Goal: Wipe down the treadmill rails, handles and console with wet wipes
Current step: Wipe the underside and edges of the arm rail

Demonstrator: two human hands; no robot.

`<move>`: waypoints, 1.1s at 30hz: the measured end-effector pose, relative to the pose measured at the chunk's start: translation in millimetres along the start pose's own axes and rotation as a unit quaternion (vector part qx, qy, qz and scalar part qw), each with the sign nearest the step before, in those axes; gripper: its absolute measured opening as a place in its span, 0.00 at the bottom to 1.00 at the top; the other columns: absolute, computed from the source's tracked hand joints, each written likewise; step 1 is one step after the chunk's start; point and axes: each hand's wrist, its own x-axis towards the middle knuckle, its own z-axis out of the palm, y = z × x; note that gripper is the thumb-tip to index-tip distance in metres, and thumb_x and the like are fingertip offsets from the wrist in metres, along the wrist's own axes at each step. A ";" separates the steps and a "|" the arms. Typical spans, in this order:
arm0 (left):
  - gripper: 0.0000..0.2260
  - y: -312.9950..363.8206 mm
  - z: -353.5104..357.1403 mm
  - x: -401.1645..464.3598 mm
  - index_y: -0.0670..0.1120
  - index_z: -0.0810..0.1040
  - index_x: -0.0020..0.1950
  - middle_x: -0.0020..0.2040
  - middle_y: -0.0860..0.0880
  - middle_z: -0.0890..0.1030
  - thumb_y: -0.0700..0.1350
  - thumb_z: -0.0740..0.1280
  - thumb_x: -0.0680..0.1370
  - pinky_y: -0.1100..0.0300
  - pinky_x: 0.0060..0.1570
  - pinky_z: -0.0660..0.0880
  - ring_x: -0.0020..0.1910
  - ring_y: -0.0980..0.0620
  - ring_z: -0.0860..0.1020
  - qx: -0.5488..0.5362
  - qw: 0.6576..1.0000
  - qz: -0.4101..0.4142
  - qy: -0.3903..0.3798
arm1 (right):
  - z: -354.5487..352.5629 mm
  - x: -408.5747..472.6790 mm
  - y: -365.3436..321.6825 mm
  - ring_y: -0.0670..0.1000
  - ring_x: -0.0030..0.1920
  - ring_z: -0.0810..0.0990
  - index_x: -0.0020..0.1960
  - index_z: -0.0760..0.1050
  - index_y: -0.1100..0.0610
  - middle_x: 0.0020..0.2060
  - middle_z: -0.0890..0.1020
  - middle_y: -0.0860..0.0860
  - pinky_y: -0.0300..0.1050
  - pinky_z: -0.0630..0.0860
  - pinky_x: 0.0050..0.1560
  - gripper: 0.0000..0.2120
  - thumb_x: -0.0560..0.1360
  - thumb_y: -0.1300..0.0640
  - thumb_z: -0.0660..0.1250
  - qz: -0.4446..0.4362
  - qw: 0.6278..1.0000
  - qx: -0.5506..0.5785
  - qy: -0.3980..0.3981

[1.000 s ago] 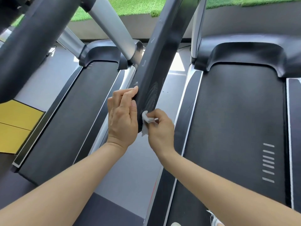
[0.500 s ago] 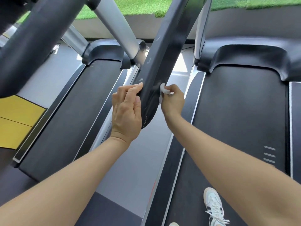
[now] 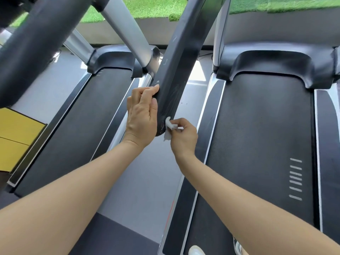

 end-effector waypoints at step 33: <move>0.16 -3.8 3.6 -0.6 0.46 0.74 0.65 0.56 0.56 0.68 0.41 0.54 0.81 0.69 0.58 0.62 0.53 0.57 0.64 -0.033 0.999 0.002 0.014 | -12.7 -30.5 5.6 0.39 0.37 0.74 0.37 0.74 0.55 0.36 0.75 0.48 0.29 0.71 0.39 0.17 0.70 0.77 0.60 -0.122 0.981 0.023 -0.153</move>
